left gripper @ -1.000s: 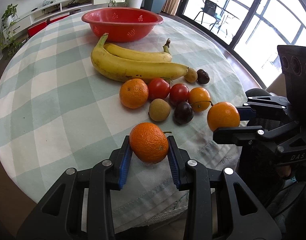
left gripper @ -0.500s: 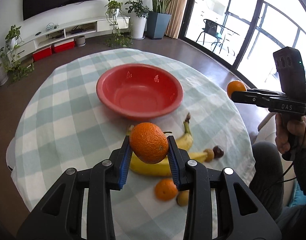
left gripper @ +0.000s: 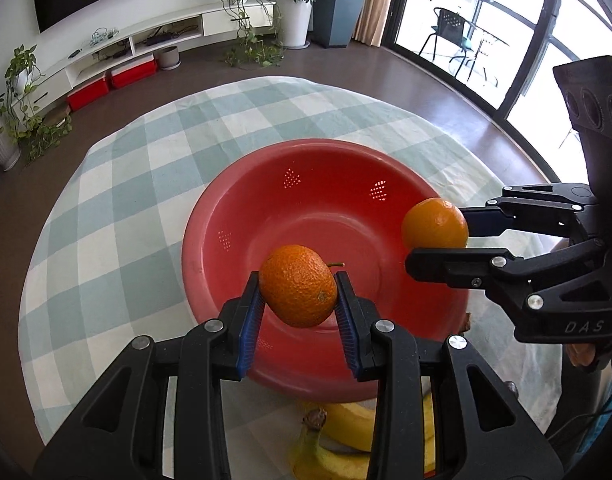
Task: Organize fruits
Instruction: 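Carry both held oranges over the red bowl with both tools, then open both tools to drop the oranges into the red bowl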
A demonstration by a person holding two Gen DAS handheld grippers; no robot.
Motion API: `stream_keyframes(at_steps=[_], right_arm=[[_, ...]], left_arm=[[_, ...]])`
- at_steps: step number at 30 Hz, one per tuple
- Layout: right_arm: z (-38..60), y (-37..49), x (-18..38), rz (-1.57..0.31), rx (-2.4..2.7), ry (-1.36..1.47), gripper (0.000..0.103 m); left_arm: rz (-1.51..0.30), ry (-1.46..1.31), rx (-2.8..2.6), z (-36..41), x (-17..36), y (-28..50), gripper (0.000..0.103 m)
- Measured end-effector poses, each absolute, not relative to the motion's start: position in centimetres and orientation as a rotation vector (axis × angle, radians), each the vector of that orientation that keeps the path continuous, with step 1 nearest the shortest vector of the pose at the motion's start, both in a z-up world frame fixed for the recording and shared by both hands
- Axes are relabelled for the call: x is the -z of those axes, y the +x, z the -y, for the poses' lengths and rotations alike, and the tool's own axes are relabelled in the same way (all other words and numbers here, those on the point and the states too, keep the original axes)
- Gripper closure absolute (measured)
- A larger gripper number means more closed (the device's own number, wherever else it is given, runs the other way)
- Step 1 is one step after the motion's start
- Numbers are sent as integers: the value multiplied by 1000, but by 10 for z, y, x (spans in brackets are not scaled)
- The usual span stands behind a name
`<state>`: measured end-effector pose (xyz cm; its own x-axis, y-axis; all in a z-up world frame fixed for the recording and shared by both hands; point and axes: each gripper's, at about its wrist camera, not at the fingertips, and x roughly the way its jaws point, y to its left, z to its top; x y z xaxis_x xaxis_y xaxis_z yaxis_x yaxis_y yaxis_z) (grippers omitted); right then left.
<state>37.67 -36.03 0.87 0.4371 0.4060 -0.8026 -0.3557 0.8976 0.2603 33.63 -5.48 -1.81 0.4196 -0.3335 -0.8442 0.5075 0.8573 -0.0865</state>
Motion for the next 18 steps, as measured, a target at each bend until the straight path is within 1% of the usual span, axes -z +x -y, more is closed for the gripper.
stream_keyframes(at_steps=[7, 18], right_arm=[[351, 394, 15, -1069, -429, -27, 62], [341, 398, 19, -1054, -394, -128, 62]], left_arm=[[-1049, 264, 504, 66, 51, 350, 71], [-1043, 354, 476, 78, 61, 351, 70]])
